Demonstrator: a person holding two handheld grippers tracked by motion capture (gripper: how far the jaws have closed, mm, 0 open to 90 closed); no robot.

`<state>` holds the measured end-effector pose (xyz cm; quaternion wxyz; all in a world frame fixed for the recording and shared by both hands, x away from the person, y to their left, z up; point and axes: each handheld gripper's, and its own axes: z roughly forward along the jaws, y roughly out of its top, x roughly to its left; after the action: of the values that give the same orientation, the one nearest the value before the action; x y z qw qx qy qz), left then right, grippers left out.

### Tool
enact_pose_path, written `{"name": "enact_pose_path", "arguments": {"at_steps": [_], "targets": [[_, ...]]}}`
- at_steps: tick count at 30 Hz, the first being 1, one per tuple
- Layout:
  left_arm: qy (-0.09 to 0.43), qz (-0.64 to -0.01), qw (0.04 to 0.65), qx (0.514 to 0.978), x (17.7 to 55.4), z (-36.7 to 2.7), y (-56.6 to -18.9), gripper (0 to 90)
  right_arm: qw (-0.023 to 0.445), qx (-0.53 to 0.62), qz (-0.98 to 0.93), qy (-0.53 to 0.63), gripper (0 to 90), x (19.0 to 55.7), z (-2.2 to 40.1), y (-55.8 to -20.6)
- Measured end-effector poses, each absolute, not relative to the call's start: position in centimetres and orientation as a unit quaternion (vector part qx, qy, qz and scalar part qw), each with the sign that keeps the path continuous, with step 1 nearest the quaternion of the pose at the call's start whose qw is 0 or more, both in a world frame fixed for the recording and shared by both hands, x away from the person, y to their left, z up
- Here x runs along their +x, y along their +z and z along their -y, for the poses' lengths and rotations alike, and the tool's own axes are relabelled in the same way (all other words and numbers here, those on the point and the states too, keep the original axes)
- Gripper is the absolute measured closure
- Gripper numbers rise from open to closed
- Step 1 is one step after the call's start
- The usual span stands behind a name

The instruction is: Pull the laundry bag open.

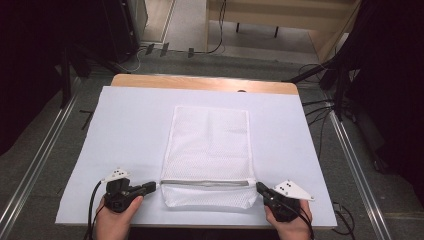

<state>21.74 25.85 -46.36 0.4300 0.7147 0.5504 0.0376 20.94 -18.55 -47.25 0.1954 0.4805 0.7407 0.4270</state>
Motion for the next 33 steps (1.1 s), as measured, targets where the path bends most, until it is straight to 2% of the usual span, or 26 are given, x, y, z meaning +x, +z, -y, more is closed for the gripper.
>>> {"name": "enact_pose_path", "arguments": {"at_steps": [6,8,9,10,13,15,16,17,21,25,33], "targets": [[0.031,-0.551,0.449,0.703,21.6,-26.3,-46.6,89.2,0.197,0.485,-0.738,0.425,90.0,21.0,18.4,-47.3],[0.05,-0.563,0.474,0.675,21.5,-27.1,-46.7,65.0,0.187,0.488,-0.738,0.428,90.0,21.0,18.6,-47.5],[0.05,-0.563,0.474,0.675,21.5,-27.1,-46.7,53.9,0.187,0.488,-0.738,0.428,90.0,21.0,18.6,-47.5],[0.079,-0.563,0.486,0.664,21.5,-27.3,-46.5,45.7,0.174,0.492,-0.733,0.437,90.0,21.0,18.8,-47.7],[0.11,-0.559,0.485,0.663,21.4,-27.4,-46.1,28.1,0.174,0.492,-0.732,0.438,89.7,21.0,18.9,-47.9],[0.129,-0.553,0.49,0.661,21.4,-27.5,-45.8,22.3,0.174,0.493,-0.732,0.438,89.4,20.9,18.9,-47.9],[0.137,-0.551,0.495,0.658,21.4,-27.5,-45.6,22.3,0.175,0.492,-0.731,0.439,88.6,21.0,18.9,-47.9],[0.148,-0.548,0.502,0.652,21.3,-27.8,-45.3,16.6,0.178,0.489,-0.73,0.442,77.7,21.0,18.9,-47.9],[0.159,-0.529,0.511,0.659,21.1,-28.3,-45.1,12.3,0.169,0.493,-0.724,0.453,52.2,21.4,19.4,-48.1],[0.177,-0.522,0.503,0.665,21.2,-29.2,-45.0,13.4,0.169,0.509,-0.708,0.459,37.7,21.8,20.5,-48.1],[0.201,-0.524,0.494,0.665,21.7,-30.4,-45.0,13.4,0.189,0.53,-0.683,0.466,27.8,22.1,23.1,-47.3]]}}
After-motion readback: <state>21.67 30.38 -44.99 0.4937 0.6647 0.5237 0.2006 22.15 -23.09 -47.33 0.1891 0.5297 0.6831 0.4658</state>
